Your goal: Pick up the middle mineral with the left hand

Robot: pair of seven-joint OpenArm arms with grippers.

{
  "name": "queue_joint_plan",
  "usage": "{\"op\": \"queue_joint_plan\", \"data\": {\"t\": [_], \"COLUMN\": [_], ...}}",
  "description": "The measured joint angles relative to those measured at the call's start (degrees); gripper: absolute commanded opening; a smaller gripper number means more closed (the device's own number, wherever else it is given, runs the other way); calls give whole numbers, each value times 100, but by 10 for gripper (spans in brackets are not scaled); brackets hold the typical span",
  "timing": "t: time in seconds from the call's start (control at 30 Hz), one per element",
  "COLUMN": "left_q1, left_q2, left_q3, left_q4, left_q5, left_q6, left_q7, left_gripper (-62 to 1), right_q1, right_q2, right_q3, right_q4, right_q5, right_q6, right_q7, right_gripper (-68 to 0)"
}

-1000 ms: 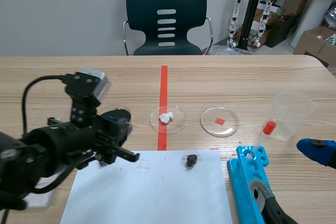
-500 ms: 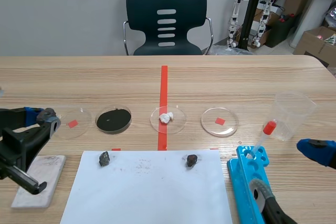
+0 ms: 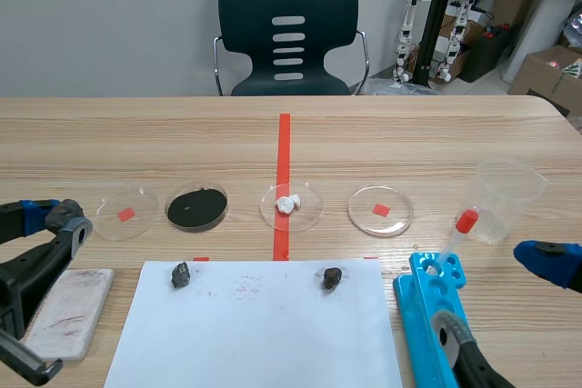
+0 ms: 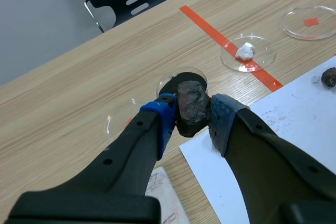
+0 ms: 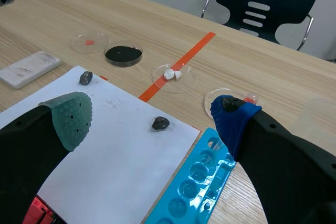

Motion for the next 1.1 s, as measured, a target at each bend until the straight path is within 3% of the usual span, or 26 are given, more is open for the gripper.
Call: {"op": "queue_joint_plan", "data": {"t": [1.1], "left_q1": [-31], "left_q2": [17], "left_q3": [0], "left_q4": [0], "left_q5": [-17], "left_q6": [2], "left_q7": [90], "left_gripper": [-556], "right_q1": [0], "right_q2": [0], "right_q3": [0], "right_q4": [0], "right_q5": [0], "right_q6": [2], "right_q7": [0], "right_gripper": [-201]}}
